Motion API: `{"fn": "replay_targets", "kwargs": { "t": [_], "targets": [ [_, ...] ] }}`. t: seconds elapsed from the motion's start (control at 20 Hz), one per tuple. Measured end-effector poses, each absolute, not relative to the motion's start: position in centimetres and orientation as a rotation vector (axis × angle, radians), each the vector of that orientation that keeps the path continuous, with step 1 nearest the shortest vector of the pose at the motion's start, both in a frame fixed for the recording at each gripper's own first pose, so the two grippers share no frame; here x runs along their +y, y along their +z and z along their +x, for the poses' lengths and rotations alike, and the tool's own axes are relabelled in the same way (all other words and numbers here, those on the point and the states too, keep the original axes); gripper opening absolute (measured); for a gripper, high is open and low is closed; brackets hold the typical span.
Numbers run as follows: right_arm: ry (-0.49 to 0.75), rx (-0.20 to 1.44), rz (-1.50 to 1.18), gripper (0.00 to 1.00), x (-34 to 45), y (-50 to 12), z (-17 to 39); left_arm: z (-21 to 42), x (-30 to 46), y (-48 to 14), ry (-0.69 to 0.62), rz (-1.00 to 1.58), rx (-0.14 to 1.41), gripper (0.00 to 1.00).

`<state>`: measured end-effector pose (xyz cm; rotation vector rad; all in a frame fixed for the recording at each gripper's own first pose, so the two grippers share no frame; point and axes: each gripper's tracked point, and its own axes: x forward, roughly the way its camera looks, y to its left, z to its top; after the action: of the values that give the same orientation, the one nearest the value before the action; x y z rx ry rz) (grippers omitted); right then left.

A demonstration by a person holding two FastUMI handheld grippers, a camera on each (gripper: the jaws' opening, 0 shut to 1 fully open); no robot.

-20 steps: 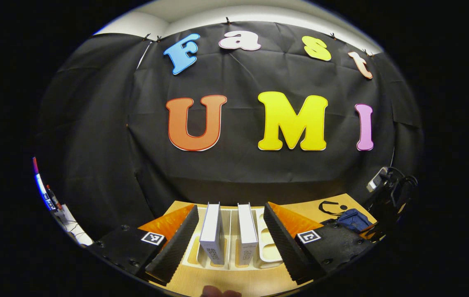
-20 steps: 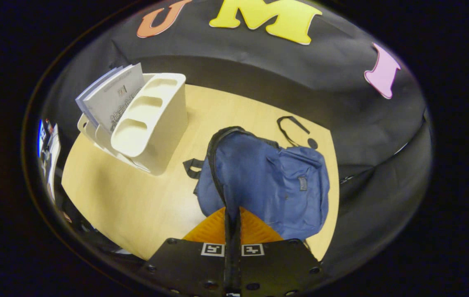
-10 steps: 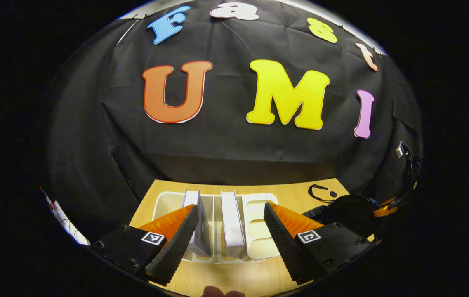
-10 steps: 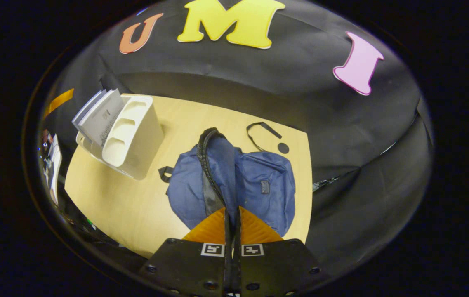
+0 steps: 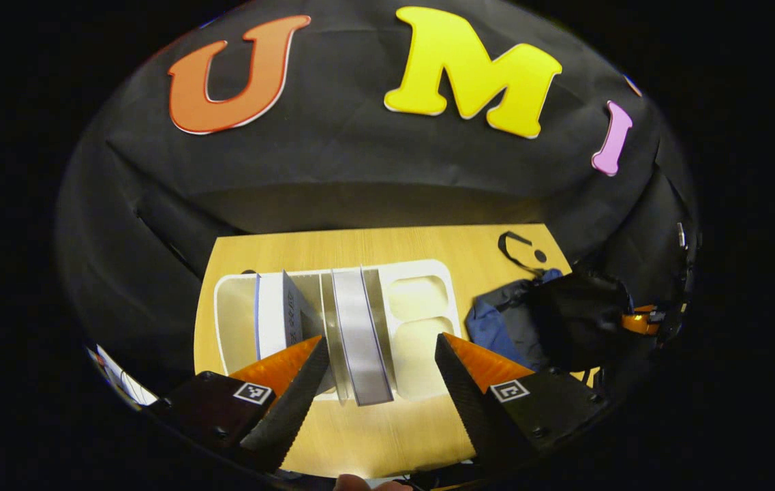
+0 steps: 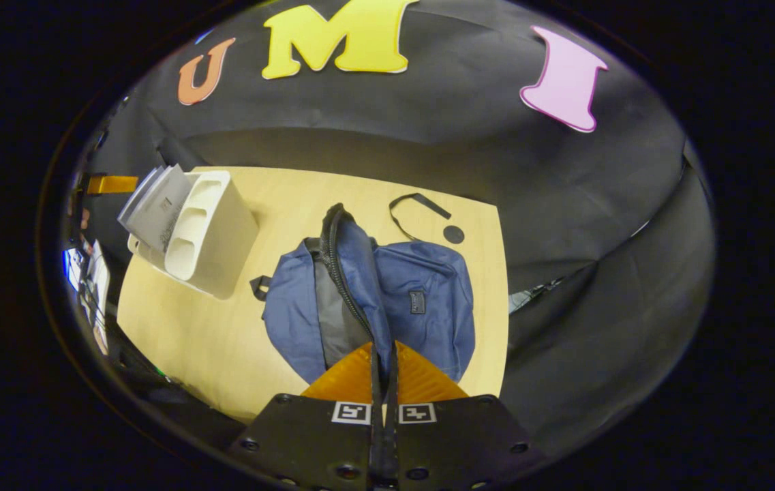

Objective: Open the schoolbag, grab two books from the bookshelf and put them into the schoolbag.

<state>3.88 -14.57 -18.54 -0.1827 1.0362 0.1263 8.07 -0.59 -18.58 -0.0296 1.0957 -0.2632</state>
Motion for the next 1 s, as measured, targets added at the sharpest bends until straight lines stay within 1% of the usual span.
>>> {"fn": "replay_targets", "kwargs": {
  "t": [0.2,0.5,0.6,0.7,0.75,0.8,0.85,1.0],
  "targets": [
    [0.152,1.034,-0.173,0.00,-14.7,-18.9,3.5,7.4,-0.8,-21.0,-0.248,-0.050,1.302,1.00],
    [0.179,1.036,-0.171,0.00,-15.0,-19.0,3.7,7.0,-0.9,-23.0,-0.238,-0.053,1.453,0.99],
    [0.187,1.030,-0.176,0.00,-15.0,-19.0,3.8,7.2,-0.8,-23.6,-0.224,-0.048,1.480,0.98],
    [0.193,1.030,-0.173,0.00,-15.1,-19.1,3.7,7.3,-0.3,-24.1,-0.204,-0.038,1.493,0.93],
    [0.194,1.031,-0.170,0.00,-15.1,-19.2,3.6,7.4,-0.1,-24.3,-0.194,-0.032,1.502,0.88],
    [0.195,1.031,-0.166,0.00,-15.2,-19.2,3.6,7.4,0.0,-24.4,-0.190,-0.027,1.508,0.80],
    [0.196,1.031,-0.162,0.00,-15.3,-19.3,3.6,7.5,0.1,-24.6,-0.186,-0.023,1.513,0.81],
    [0.201,1.035,-0.153,0.00,-15.3,-19.4,3.4,7.7,0.2,-24.8,-0.187,-0.011,1.523,0.73]
  ]
}}
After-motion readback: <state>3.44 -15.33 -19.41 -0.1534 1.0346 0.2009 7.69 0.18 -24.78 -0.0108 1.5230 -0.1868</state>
